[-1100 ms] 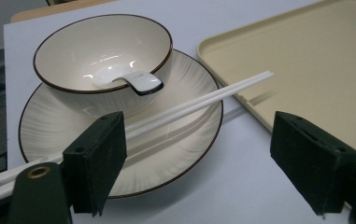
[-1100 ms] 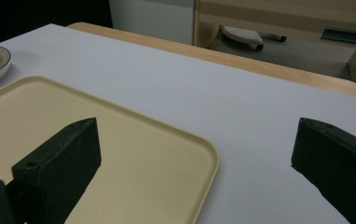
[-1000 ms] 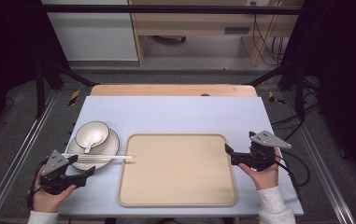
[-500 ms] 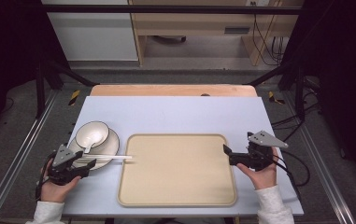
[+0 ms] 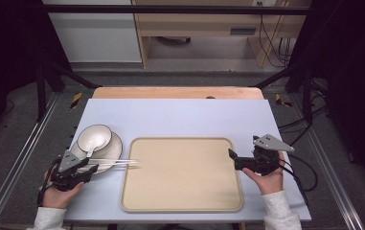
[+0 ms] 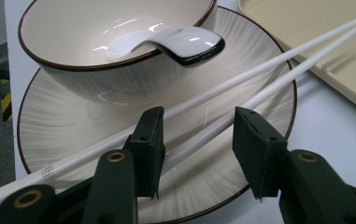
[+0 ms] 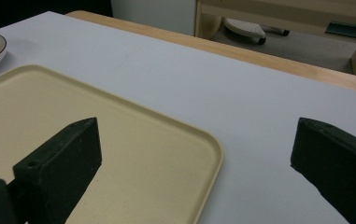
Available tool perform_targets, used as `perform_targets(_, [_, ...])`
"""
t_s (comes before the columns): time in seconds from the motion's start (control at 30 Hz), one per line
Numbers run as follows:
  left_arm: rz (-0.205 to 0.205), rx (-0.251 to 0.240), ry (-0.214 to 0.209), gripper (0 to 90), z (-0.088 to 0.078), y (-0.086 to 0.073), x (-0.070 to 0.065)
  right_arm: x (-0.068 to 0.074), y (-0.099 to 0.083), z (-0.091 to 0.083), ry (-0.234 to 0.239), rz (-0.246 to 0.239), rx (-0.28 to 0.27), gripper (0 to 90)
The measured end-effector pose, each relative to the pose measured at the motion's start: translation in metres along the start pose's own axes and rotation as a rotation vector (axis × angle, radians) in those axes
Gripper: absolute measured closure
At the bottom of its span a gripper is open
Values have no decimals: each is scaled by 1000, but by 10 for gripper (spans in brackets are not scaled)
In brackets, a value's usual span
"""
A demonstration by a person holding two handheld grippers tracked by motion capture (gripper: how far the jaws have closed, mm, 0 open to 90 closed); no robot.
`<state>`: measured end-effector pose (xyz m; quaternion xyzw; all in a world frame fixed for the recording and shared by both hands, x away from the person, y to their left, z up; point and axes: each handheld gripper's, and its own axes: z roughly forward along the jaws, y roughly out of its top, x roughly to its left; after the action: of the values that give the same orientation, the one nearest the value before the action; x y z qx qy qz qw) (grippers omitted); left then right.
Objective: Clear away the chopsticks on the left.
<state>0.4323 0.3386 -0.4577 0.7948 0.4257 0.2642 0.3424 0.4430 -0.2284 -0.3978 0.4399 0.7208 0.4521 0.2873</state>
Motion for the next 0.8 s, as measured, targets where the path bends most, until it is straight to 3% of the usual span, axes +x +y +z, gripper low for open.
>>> perform_targets(0.43, [26,25,-38,693,3,4,-8,0,0,0,3,2,1,25])
perform_targets(0.8, [36,29,-31,766,5,7,-13,0,0,1,3,-7,7,27])
